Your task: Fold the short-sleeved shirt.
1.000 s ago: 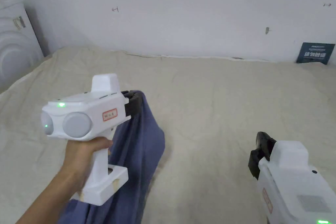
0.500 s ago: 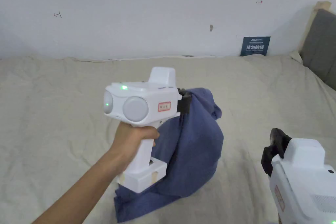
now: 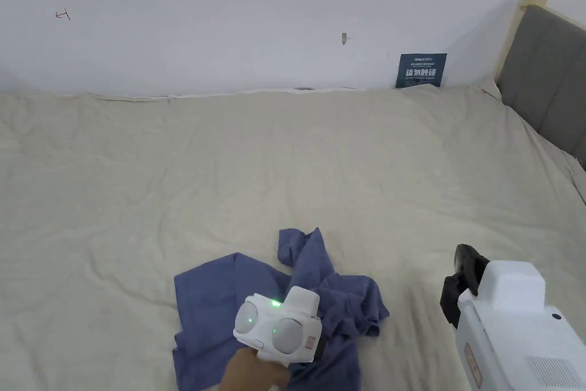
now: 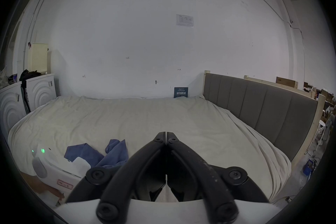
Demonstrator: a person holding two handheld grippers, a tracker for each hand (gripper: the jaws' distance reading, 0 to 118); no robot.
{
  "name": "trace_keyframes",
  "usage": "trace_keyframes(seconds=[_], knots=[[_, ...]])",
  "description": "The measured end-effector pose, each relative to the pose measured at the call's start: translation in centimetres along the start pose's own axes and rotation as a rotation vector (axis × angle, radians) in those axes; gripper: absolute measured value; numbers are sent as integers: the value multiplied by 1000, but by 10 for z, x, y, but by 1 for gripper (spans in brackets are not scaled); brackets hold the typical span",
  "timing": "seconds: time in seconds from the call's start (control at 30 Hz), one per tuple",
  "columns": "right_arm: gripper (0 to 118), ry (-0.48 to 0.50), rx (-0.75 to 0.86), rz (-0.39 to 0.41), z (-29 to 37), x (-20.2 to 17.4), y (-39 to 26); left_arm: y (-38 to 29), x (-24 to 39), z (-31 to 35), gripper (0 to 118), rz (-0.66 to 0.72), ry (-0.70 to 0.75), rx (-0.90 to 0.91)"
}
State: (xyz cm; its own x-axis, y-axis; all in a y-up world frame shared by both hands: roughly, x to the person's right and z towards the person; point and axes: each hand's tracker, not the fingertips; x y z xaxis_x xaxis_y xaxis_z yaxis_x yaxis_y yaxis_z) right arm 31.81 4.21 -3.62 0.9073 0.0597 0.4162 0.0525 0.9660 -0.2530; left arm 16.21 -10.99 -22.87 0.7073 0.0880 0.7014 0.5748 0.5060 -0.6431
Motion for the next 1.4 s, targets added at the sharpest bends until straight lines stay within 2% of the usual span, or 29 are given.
trace_keyframes(seconds=[0.07,0.1,0.13,0.17,0.2,0.23,0.27,0.37,0.5,0.6,0.77,0.83,0.93,1.0,1.03,1.07,1.3,1.4], knots=[[1,5,-4,9,1,-1,0,4,0,9,4,34,-17,23],[1,4,-4,14,1,-1,1,5,0,13,12,38,-17,29],[1,3,-2,16,2,-1,1,5,0,18,26,33,-15,50],[1,4,0,17,3,-2,3,5,0,26,60,20,-5,98],[1,4,3,17,3,-2,5,6,2,35,87,15,6,134],[1,3,7,16,4,-2,7,8,1,44,108,15,3,147],[1,2,13,15,5,-2,9,10,0,55,118,22,-5,167],[2,3,33,14,10,-5,19,16,-6,99,116,73,-43,308],[2,9,70,9,15,-9,35,19,-22,163,116,122,-10,513],[2,14,103,5,20,-14,47,12,-35,205,116,119,116,709],[2,22,141,7,24,-23,63,-4,-58,249,112,83,346,899],[2,25,149,8,24,-27,67,-11,-66,260,103,74,421,929],[2,32,157,16,24,-32,71,-18,-77,265,76,62,477,946],[2,40,161,13,24,-34,72,-19,-85,265,41,67,483,932],[2,44,165,13,23,-35,72,-19,-89,265,18,69,481,922],[2,47,166,14,23,-37,72,-19,-92,264,0,78,476,910],[2,58,165,17,21,-38,73,-19,-101,259,0,121,452,848],[2,57,161,10,20,-37,71,-12,-109,249,0,193,389,657]])
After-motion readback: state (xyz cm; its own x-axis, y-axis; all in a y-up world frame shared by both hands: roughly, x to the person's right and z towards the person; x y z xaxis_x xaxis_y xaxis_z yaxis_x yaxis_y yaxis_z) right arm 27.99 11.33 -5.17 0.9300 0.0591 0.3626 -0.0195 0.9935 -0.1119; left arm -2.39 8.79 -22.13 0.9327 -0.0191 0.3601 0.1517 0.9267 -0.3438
